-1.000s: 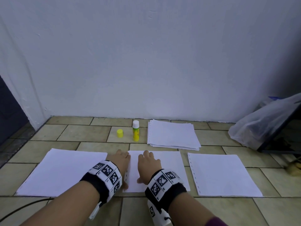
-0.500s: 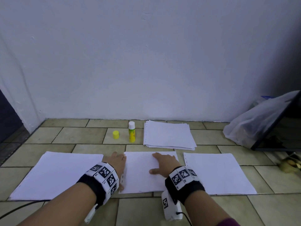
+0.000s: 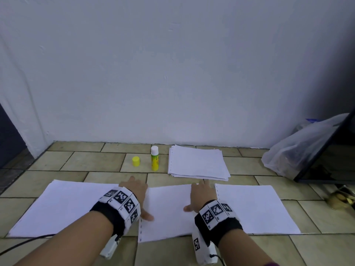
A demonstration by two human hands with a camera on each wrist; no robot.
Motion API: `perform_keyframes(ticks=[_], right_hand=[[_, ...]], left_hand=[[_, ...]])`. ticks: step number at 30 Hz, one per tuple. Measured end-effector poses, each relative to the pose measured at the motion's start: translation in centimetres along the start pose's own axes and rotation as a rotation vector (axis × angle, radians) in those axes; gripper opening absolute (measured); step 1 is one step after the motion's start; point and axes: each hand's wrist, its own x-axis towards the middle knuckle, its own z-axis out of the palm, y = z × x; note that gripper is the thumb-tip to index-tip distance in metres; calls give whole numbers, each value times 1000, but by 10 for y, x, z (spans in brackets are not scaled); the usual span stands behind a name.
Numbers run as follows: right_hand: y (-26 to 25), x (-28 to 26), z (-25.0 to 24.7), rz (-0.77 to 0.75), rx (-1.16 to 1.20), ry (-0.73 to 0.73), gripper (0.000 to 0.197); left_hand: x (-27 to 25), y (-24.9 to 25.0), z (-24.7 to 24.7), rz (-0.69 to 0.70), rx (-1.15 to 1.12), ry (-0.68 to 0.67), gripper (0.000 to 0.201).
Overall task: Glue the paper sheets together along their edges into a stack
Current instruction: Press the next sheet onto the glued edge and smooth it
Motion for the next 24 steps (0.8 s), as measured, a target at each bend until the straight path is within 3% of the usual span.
perform_keyframes(ticks=[3, 5, 8, 11, 14, 17, 19, 22, 24], right_hand=[[-5, -3, -1, 15, -37, -3, 65], [-11, -3, 0, 11, 1, -63, 63], [-23, -4, 4, -43, 70, -84, 51], [-38, -14, 9, -68, 128, -39, 43], [-56, -24, 14, -93, 161, -30, 48], [-65, -25, 16, -151, 205, -45, 61], [-66, -20, 17, -216, 211, -47, 65], [-64, -12, 18, -308, 197, -67, 66], [-63, -7, 16, -333, 185, -101, 67]], left_hand=[[-5, 20, -6, -14, 56, 49, 83], [-9, 36, 0, 131, -15, 123, 68], [-13, 47, 10, 331, -104, 93, 60], [-14, 48, 7, 310, -40, 92, 42], [-14, 48, 2, 241, -4, 83, 33], [-14, 43, 5, 188, 50, 59, 70], [-16, 38, 10, 185, 55, 114, 92], [-14, 33, 23, 158, 16, 148, 110], [-7, 30, 31, 110, -62, 114, 109]])
